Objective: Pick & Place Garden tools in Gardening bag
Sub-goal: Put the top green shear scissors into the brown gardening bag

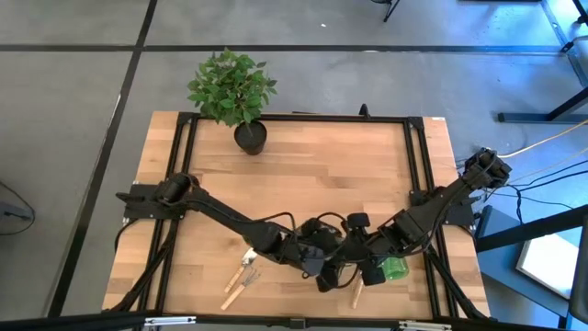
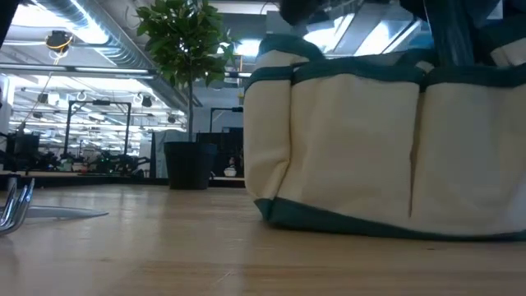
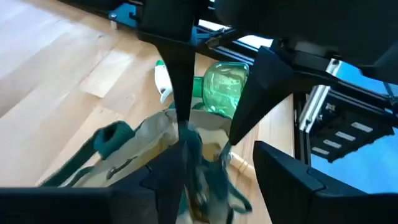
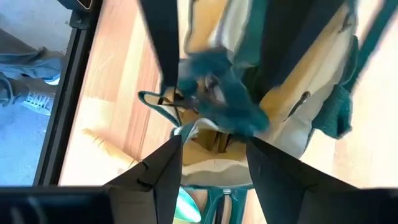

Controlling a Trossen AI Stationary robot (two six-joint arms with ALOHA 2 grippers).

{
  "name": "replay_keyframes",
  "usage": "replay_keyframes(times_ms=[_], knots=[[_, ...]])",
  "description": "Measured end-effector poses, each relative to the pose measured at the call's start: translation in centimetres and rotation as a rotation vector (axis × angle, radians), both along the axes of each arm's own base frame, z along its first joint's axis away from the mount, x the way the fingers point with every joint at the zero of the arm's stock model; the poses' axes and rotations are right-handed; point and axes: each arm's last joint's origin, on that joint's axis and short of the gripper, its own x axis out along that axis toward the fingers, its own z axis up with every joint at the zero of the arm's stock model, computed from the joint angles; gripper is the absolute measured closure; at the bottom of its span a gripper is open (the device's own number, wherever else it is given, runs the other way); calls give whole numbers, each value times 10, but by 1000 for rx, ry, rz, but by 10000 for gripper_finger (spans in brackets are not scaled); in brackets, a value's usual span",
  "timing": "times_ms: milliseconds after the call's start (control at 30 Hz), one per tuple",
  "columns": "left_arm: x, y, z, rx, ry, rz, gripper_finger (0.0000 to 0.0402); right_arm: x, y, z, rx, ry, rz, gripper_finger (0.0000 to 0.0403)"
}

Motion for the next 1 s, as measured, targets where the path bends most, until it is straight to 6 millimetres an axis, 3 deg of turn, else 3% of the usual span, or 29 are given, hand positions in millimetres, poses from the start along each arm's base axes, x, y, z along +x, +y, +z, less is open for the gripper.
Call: replay_keyframes(times_ms=[433,633,1000], knots=[[-13,-5,-7,61,133,-31,233,0,0,0,-5,-5,-2,224],[-28,-6,7,116,172,-74,233,0,1,0,3,-2,2,224],[-38,7,2,227,327,-99,233,-1,0,3,18,-14,-2,224]])
